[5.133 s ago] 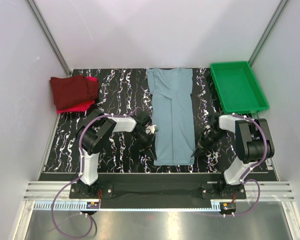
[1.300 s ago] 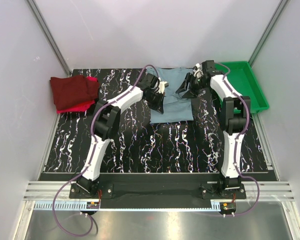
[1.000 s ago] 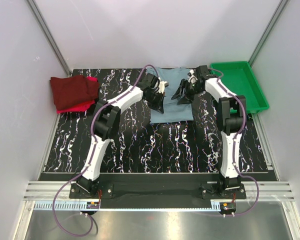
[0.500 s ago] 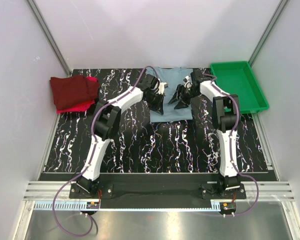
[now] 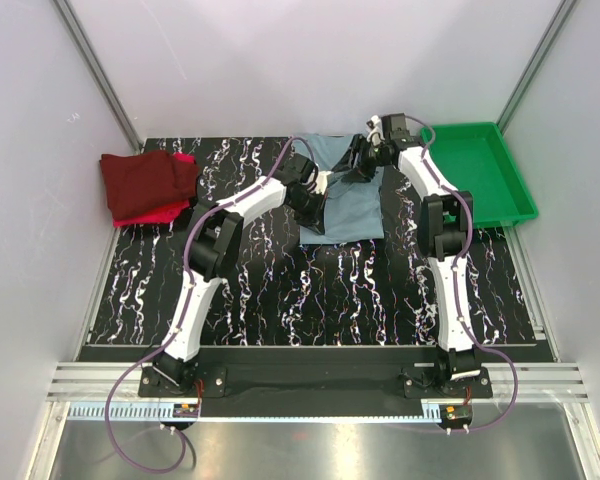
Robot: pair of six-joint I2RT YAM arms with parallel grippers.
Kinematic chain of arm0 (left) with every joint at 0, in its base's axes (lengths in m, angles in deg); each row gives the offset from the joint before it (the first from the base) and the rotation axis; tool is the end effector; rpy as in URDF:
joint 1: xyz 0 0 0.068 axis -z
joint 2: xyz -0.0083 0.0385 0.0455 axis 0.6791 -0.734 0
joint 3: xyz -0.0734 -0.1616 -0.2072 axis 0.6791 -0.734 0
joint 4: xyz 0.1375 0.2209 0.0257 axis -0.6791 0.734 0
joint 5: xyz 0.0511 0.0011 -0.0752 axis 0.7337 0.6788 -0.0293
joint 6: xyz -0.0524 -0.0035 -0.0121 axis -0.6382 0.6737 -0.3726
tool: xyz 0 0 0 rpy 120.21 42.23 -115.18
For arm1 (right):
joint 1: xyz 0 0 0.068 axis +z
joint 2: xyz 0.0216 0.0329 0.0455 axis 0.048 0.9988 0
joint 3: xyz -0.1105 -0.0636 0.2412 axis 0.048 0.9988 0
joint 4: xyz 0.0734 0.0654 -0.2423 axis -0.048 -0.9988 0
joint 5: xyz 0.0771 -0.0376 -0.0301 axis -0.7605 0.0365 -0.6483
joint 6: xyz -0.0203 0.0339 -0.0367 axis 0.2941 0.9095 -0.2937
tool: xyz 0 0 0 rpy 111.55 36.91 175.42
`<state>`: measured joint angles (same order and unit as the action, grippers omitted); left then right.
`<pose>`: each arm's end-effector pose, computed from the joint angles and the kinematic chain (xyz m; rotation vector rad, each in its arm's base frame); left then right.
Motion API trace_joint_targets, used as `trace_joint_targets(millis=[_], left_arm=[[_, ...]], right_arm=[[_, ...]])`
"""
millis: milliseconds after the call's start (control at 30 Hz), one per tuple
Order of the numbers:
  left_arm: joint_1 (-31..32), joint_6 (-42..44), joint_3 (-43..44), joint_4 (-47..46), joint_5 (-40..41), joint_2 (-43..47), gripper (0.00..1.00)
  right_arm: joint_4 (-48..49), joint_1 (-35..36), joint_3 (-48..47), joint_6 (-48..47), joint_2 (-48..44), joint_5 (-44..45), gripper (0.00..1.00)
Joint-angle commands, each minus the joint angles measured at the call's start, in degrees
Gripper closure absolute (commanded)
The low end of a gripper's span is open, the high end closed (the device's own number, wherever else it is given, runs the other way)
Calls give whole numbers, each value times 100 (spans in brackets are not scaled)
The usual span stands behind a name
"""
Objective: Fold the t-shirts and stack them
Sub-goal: Fold the tshirt
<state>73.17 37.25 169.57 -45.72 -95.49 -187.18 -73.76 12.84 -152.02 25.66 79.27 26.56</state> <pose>0.4249 -0.2683 0.1526 0.6199 2.6877 -0.8558 0.5407 0.1199 0.1810 0.0920 2.5051 1.1694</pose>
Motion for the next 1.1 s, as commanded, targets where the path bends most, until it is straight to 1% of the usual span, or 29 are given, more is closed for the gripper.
trace_joint_targets(millis=[0, 167, 333, 433, 533, 567, 667, 767, 933, 1067], left_arm=[[55, 129, -141, -16, 171, 180, 100], [90, 156, -114, 10, 215, 224, 100], [81, 208, 9, 45, 259, 364, 100], [72, 191, 140, 54, 242, 400, 100], [72, 103, 176, 37, 136, 382, 100], [72, 86, 167, 19, 101, 391, 100], [72, 24, 132, 19, 13, 399, 100], [63, 15, 132, 19, 22, 400, 100], [63, -29, 149, 2, -5, 426, 100], [63, -55, 44, 1, -40, 496, 100]], right_arm=[[384, 20, -577, 87, 52, -47, 41], [402, -33, -727, -18, 17, -29, 41], [218, -112, -824, -475, -465, -12, 41], [25, -156, -553, -616, -817, -73, 40], [-46, -156, 176, -625, -1177, -257, 40], [-46, -147, 587, -616, -1257, -284, 41], [-99, -139, 1221, -590, -1460, -354, 41], [-108, -130, 1618, -502, -1530, -451, 41], [-38, -121, 1813, -344, -1338, -478, 41], [33, -112, 1603, -238, -951, -425, 40]])
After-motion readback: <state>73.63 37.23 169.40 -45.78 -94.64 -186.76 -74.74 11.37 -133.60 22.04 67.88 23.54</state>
